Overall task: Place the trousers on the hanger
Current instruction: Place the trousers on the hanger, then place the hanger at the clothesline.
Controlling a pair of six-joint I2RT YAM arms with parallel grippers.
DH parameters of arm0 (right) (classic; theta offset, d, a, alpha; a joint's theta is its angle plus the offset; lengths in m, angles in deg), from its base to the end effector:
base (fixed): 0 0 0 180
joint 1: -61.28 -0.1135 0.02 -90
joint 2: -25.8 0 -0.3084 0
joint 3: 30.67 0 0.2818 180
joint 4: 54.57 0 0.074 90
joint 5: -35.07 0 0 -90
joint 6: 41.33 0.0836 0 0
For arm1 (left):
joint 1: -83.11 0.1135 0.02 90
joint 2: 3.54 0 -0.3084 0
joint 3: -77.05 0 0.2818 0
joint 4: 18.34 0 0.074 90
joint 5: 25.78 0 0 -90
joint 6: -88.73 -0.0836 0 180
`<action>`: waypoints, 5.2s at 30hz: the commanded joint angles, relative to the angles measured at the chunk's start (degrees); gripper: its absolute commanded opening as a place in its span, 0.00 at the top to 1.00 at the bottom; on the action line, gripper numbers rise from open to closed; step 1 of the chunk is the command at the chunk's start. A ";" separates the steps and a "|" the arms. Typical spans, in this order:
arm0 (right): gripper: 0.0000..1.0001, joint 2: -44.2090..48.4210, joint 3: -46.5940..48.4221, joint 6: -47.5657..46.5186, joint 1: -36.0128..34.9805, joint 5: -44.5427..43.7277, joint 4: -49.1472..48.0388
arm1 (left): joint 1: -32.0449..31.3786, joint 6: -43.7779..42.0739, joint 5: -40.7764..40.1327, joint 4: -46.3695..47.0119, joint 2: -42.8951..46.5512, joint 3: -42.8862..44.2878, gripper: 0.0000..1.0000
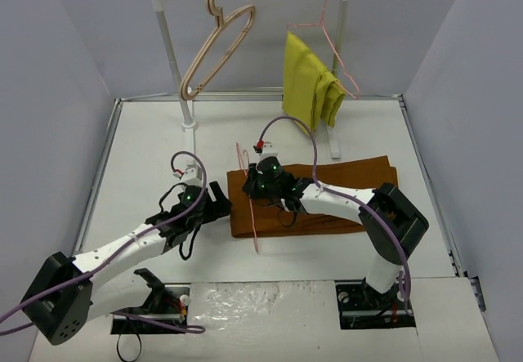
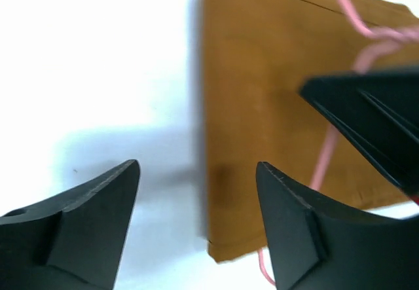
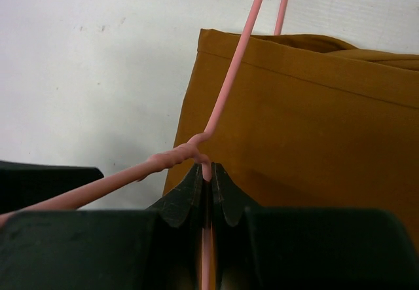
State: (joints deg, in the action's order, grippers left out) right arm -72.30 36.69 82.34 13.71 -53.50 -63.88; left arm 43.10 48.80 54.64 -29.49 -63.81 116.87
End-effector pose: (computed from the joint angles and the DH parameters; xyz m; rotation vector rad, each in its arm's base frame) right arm 0.3036 0.3353 0.2172 -0.2680 2.0527 0.9384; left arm 0.2114 -0.1593 0.2009 -0.2963 2.1880 -0.7416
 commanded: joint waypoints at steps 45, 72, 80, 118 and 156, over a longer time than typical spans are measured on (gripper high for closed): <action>1.00 11.80 -6.20 -2.47 5.21 -8.90 12.99 | 20.49 1.35 17.93 0.35 -2.93 2.10 0.98; 1.00 11.36 -6.90 -7.30 7.58 2.70 15.28 | 24.63 -1.55 16.79 6.32 -6.61 1.21 0.98; 1.00 15.48 -4.45 -6.34 7.67 -1.17 16.68 | 24.63 2.23 15.92 6.32 -5.21 -1.33 0.98; 1.00 8.37 50.75 -4.93 3.98 -14.87 45.34 | 3.90 0.83 19.61 -15.83 -3.36 48.49 0.31; 0.31 15.13 46.63 -7.47 8.45 -6.10 41.73 | -7.45 -13.49 3.61 -14.68 -2.93 45.95 0.98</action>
State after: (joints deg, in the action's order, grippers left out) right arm -62.47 84.52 77.97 19.65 -62.55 -19.25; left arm 34.99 41.06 60.41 -47.41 -71.56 160.65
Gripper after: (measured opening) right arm 0.671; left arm 0.043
